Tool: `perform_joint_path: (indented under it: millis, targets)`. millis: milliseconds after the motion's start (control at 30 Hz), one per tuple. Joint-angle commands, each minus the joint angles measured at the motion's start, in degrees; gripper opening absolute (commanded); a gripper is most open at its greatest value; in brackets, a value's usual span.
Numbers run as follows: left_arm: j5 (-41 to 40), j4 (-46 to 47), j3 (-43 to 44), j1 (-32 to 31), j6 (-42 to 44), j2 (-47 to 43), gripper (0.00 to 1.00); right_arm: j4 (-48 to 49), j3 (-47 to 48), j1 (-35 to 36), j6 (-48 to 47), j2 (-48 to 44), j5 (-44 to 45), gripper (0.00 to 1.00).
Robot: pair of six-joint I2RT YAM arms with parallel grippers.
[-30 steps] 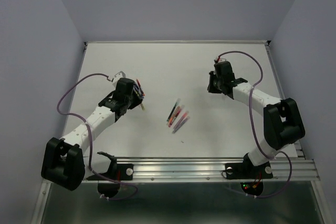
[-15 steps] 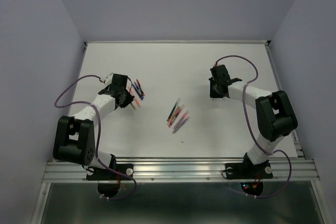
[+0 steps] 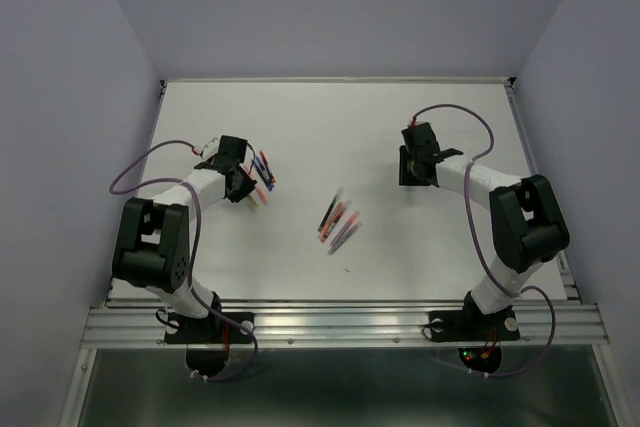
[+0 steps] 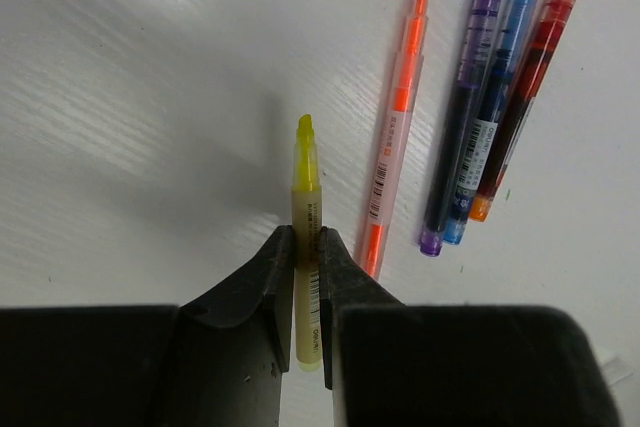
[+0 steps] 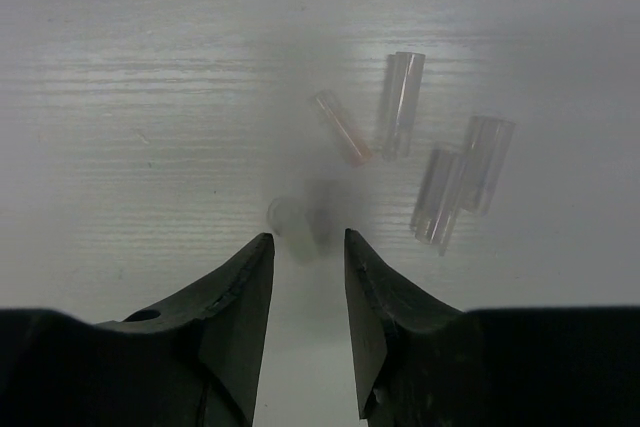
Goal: Open the pen caps
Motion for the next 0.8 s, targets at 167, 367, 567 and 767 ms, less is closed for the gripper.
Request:
perform_joint_path:
  millis: [167,367,567,767]
  targets:
    - [-3.1,-0.2,3.7,0.4,-0.4,3.8,0.0,-0.4,0.4,0.1,0.1,-4.9,0.8,0.41]
    - [-2.4,0.4,4.1,0.4,-0.4,4.7,0.19,-0.5,-0.2,0.1,0.3,-6.7,1.1,0.42]
    - [-1.1,0.5,3.6,0.4,0.3,4.0,0.41,-0.5,-0.8,0.1,0.6,-8.5,0.8,0.43]
    - [-0.9,-1.1,2.7,0.4,0.5,-0.1,0.55,-0.5,-1.1,0.1,0.8,-9.8,0.4,0.45]
